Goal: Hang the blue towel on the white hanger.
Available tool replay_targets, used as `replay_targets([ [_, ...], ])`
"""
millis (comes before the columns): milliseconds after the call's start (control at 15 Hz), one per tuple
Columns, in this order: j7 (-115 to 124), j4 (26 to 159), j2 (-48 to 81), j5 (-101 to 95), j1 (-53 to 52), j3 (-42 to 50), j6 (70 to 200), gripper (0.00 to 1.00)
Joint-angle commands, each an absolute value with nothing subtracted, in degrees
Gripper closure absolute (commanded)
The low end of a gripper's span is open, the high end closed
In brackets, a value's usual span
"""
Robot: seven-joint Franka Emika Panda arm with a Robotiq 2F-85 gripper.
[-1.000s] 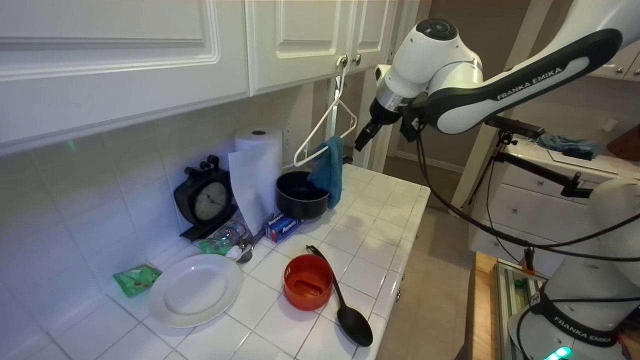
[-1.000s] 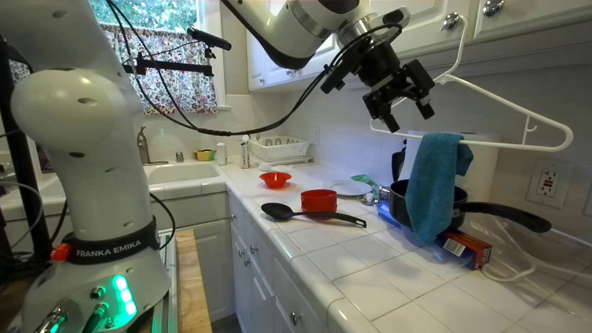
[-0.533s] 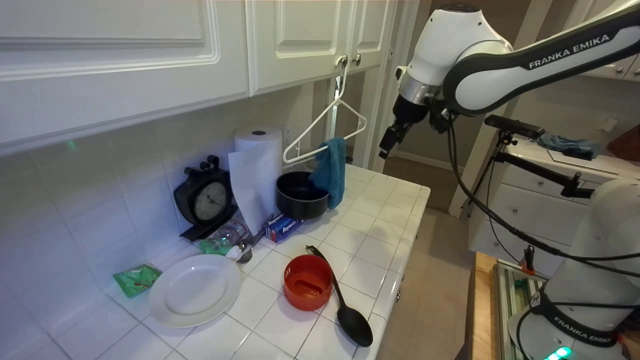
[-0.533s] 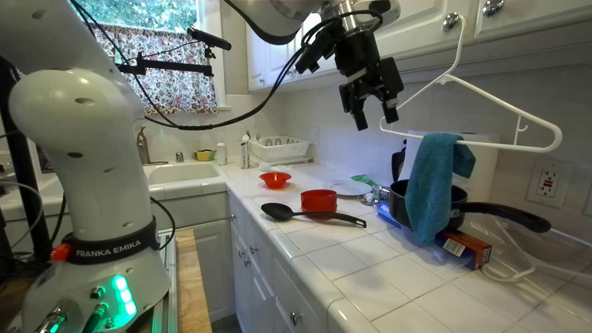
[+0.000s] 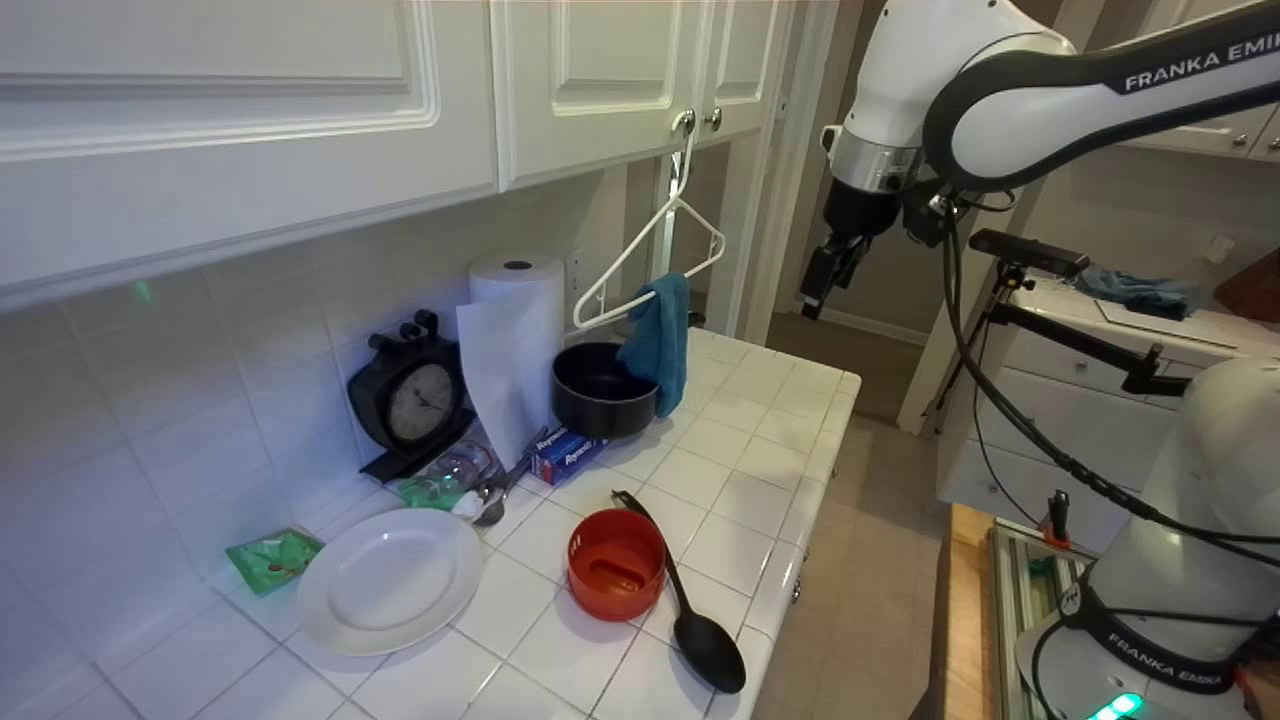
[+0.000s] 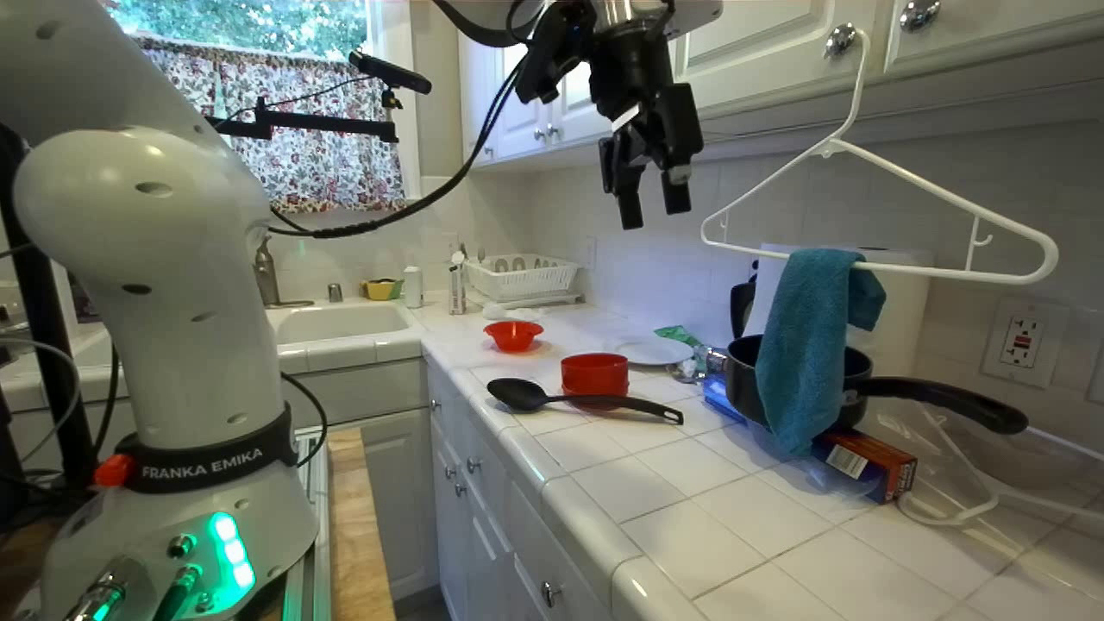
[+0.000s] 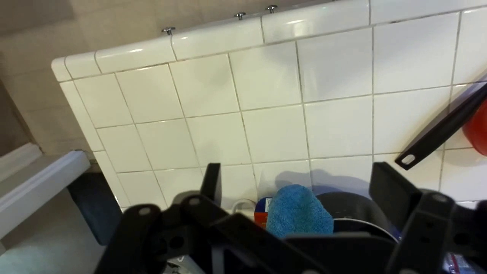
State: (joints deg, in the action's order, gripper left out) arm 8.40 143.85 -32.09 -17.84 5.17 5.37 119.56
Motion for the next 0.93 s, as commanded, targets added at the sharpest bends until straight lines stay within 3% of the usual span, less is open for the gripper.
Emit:
replay_targets([
  [0, 7.3, 144.7, -34.9, -15.2, 6.0, 4.1, 115.5, 0.0],
  [867, 8.0, 143.8, -33.5, -15.8, 6.3, 3.5, 114.7, 0.0],
])
